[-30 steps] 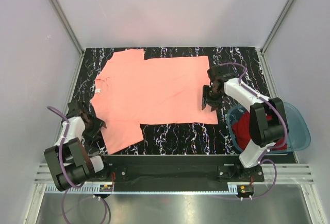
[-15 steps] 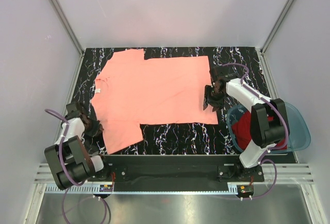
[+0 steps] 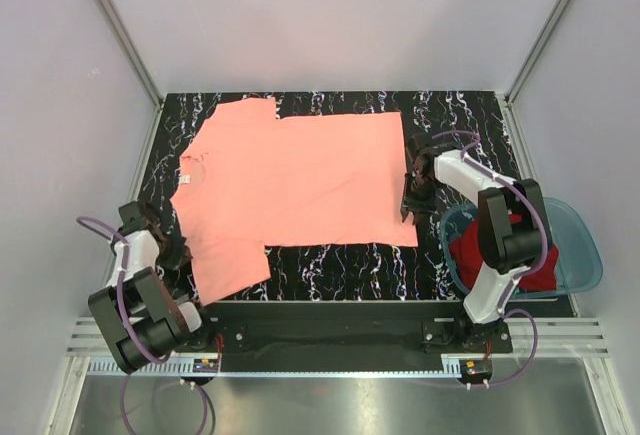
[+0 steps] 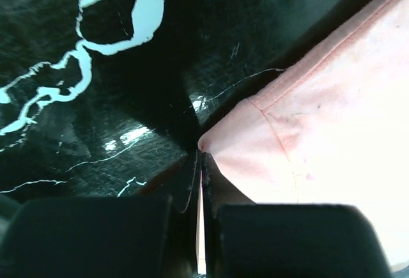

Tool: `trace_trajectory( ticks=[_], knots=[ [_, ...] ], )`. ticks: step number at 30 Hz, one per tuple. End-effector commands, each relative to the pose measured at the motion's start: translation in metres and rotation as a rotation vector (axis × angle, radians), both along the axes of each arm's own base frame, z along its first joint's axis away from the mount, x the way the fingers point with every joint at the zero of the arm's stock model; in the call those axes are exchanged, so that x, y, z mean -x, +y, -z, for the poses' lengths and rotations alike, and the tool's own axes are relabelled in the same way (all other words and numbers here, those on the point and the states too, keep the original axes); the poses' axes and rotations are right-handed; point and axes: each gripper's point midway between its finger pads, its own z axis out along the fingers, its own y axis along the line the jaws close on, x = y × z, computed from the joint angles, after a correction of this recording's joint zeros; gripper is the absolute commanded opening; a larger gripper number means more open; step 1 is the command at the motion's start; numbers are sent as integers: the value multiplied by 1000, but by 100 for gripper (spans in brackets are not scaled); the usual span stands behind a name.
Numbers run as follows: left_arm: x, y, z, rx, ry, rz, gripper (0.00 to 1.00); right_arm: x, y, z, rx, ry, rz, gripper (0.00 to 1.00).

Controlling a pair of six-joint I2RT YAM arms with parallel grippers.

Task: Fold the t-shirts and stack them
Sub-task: Fold the tshirt

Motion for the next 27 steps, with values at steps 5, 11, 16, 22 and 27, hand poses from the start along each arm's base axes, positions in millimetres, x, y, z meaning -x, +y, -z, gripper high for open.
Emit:
trace_trajectory(
  ticks=[5,11,16,22,27],
  knots=[
    [-10,14,-19,-61,-47,5,0,10,-2,-4,-2,21,14,39],
    [-8,13,-19,-70,-50,22,0,37,-3,-10,-23,35,27,46],
    [-9,13,-19,-71,-53,21,0,56,-1,4,-14,63,20,45],
    [-8,12,-20,-69,-56,23,0,56,-4,20,7,65,27,45],
    [-10,13,-22,-71,-62,21,0,49,-5,33,20,56,29,45]
  ],
)
